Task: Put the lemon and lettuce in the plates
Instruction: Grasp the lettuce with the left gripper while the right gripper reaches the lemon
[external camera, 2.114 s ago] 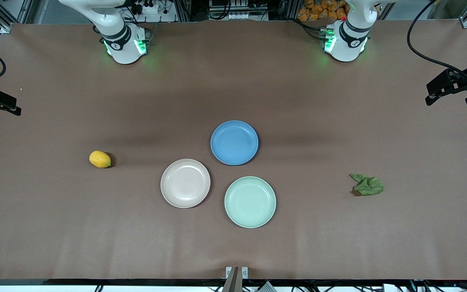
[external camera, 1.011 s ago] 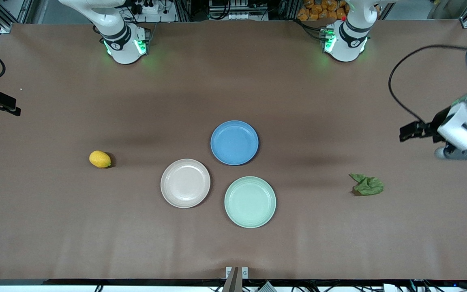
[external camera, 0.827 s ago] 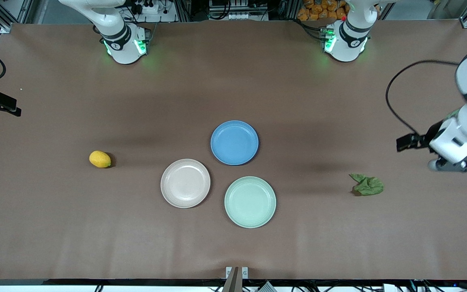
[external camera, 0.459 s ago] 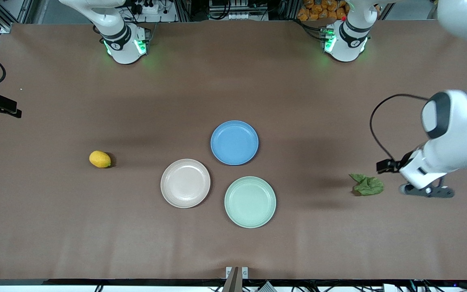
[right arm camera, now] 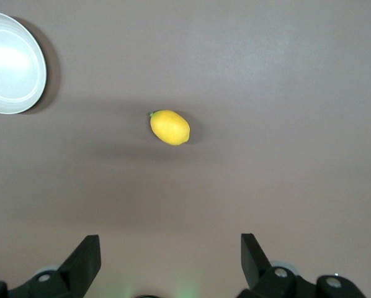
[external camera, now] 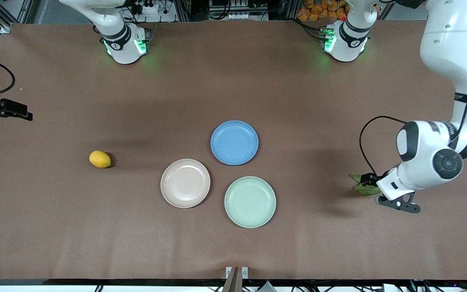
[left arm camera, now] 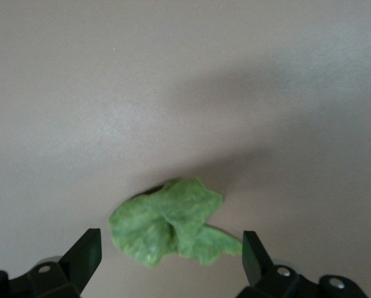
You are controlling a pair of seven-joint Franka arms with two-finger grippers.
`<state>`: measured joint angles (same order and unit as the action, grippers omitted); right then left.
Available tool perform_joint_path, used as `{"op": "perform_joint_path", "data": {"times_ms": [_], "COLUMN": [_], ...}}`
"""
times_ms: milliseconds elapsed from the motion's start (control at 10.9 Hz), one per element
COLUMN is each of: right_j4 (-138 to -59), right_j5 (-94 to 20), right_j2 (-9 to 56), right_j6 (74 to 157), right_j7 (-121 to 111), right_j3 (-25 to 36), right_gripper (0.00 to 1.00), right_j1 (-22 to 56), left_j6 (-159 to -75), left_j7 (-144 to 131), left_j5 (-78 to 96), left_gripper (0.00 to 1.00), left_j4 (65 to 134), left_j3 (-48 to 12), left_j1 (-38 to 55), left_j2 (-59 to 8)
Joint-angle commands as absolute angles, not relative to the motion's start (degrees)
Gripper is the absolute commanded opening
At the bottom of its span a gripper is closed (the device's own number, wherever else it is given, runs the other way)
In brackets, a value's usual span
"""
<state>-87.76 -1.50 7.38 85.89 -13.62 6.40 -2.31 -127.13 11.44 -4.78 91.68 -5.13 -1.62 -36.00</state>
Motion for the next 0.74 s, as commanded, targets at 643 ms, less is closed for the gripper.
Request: {"op": "perform_joint_path", "data": {"times_ms": [643], "right_j4": [-97.3], "right_j5": [-2.5], "right_j2": [15.3], "right_j6": [103.9], "right_j7": [-27.6], "right_j3": [-1.3], "right_gripper": [1.00], "right_j1": [-6.9], "left_j6": [-136.9], "left_j7": [15.0], "left_j5": [-10.1], "left_gripper": [1.00], "left_j4": [92.5], "left_j3": [-5.4], "left_j1": [-2.0], "left_j2": [-42.8]}}
